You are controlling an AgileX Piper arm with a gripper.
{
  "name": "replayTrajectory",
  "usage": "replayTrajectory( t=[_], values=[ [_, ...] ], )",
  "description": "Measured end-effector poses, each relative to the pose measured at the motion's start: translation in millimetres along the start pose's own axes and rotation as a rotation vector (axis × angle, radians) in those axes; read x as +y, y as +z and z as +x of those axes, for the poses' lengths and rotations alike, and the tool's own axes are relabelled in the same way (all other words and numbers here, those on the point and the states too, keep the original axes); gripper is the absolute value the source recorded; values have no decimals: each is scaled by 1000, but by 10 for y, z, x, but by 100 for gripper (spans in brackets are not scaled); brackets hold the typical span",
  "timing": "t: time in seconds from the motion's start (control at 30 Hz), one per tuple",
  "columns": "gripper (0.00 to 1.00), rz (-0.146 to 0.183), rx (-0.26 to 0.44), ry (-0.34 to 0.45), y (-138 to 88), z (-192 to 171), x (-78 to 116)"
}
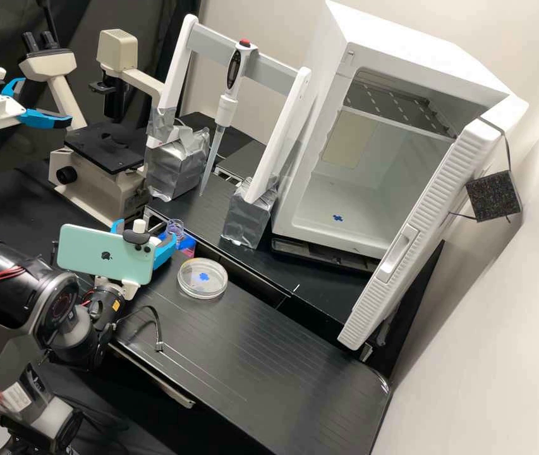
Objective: Close the bottle
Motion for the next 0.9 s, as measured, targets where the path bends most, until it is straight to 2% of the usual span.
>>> replayTrajectory(
  t=[0.5,0.9],
  values=[
    [0,11,-77,18,133,0,36],
    [0,9,-73,25,125,-5,49]
  ],
)
